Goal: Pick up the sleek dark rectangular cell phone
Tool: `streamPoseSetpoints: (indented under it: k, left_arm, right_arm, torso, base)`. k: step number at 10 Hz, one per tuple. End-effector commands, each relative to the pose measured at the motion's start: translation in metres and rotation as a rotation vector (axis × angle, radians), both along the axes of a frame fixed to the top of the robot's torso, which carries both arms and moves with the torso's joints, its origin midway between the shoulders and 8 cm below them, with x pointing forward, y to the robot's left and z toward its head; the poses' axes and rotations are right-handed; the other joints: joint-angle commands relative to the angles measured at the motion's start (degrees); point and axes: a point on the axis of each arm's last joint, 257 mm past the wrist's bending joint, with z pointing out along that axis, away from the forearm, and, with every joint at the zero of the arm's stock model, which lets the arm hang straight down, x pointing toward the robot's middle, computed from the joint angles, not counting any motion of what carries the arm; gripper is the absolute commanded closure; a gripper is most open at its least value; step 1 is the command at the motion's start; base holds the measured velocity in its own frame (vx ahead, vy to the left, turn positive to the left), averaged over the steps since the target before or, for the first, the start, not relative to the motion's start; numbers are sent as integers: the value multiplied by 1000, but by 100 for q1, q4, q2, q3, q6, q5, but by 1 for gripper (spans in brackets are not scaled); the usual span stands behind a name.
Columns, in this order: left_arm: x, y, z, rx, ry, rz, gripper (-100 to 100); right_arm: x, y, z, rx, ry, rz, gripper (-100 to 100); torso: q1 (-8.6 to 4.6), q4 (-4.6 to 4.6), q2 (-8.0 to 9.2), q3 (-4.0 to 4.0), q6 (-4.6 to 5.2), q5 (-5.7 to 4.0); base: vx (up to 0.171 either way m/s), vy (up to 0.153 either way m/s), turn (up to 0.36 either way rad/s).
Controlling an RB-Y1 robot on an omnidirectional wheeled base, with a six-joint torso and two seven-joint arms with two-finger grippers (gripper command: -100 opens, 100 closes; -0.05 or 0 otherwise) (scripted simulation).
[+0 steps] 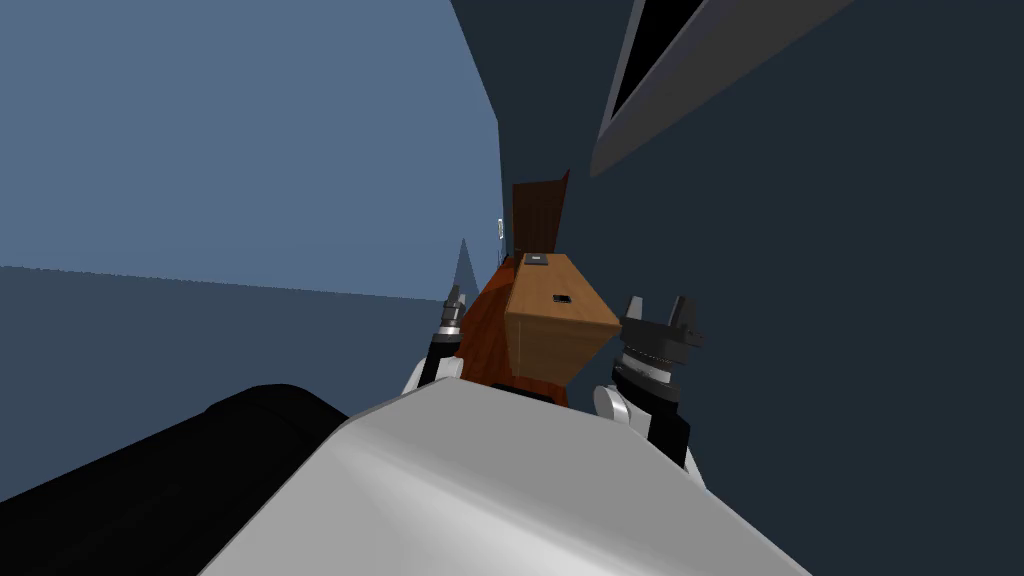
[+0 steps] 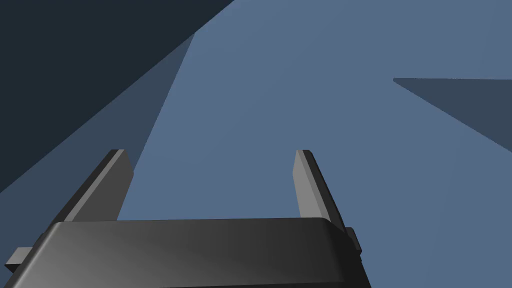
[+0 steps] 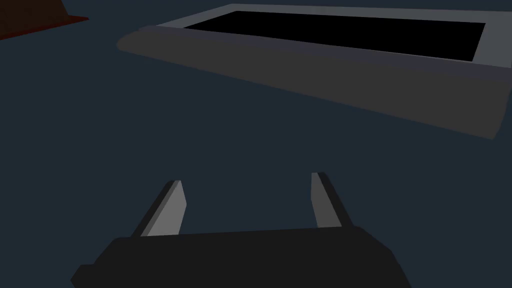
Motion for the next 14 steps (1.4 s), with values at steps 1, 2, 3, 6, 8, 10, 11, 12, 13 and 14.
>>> streamPoseSetpoints:
  k: [1, 2, 3, 6, 8, 10, 11, 12, 13, 14]
  left_arm:
    - [0, 0, 0, 0, 0, 0, 0]
    - [0, 0, 0, 0, 0, 0, 0]
    - [0, 0, 0, 0, 0, 0, 0]
    - [0, 0, 0, 0, 0, 0, 0]
    - [0, 0, 0, 0, 0, 0, 0]
    - [0, 0, 0, 0, 0, 0, 0]
    - [0, 0, 0, 0, 0, 0, 0]
    - [0, 0, 0, 0, 0, 0, 0]
    - [0, 0, 0, 0, 0, 0, 0]
    - [0, 0, 0, 0, 0, 0, 0]
  right_arm:
    - [2, 2, -6, -34, 22, 1, -100]
    - [5, 2, -13, -64, 43, 0, -100]
    - [7, 2, -21, -99, 71, -4, -100]
    - [15, -5, -62, -219, 186, -36, -100]
    - [17, -8, -79, -279, 236, -45, -100]
    - [17, -15, -99, -334, 290, -60, -100]
    - [16, -23, -121, -391, 348, -76, -100]
    - [13, -31, -141, -441, 399, -97, -100]
    - [14, -32, -144, -454, 409, -92, -100]
    - [9, -41, -162, -516, 457, -109, -100]
  torso:
    - [0, 0, 0, 0, 0, 0]
    - [3, 1, 7, 4, -1, 1]
    - [4, 3, 18, 10, 0, 1]
    - [23, 9, 42, 24, -1, 5]
    - [18, 10, 40, 24, 1, 5]
    - [25, 10, 44, 25, -1, 5]
    - [19, 10, 42, 25, 1, 5]
    - [22, 9, 40, 24, -1, 5]
    - [29, 11, 49, 28, -1, 7]
    - [17, 10, 42, 26, 2, 5]
  base:
    - [-23, 14, 64]
    - [-55, 17, 66]
    - [-91, 39, 100]
    - [-114, 70, 150]
    - [-87, 56, 77]
    - [-110, 73, 134]
    - [-91, 73, 159]
    - [-125, 99, 236]
    - [-94, 61, 68]
    - [-83, 62, 158]
